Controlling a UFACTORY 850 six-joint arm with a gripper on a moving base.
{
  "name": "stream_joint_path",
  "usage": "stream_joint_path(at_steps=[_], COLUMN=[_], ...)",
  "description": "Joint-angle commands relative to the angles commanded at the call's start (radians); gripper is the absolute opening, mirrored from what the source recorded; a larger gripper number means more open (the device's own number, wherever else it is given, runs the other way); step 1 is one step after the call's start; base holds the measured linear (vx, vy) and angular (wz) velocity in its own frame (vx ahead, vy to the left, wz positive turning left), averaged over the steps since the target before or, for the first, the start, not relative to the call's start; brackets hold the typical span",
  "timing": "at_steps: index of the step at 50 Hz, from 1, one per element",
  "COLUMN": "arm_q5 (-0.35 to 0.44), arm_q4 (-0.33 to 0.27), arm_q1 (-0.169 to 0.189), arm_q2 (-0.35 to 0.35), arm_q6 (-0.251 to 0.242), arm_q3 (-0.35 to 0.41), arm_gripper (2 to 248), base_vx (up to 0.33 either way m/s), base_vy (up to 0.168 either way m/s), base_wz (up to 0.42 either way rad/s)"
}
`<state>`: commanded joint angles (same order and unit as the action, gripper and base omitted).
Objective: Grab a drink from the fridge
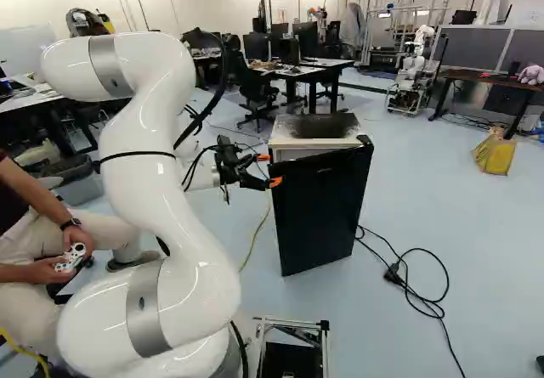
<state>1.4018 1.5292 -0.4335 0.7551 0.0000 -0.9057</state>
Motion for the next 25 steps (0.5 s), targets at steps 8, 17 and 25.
stream_joint_path(at_steps=[8, 17, 25], arm_q5=[0.0, 0.0, 0.0], arm_q4=[0.017, 0.037, 0.054], arm_q1=[0.0, 0.0, -0.002], arm_q2=[0.0, 0.0, -0.002], arm_q6=[0.0, 0.0, 0.0], arm_q3=[0.0, 0.001, 0.006], arm_gripper=[247, 247, 247], base_vx=[0.0, 0.0, 0.0], base_vy=[0.0, 0.0, 0.0], base_wz=[0.0, 0.0, 0.0])
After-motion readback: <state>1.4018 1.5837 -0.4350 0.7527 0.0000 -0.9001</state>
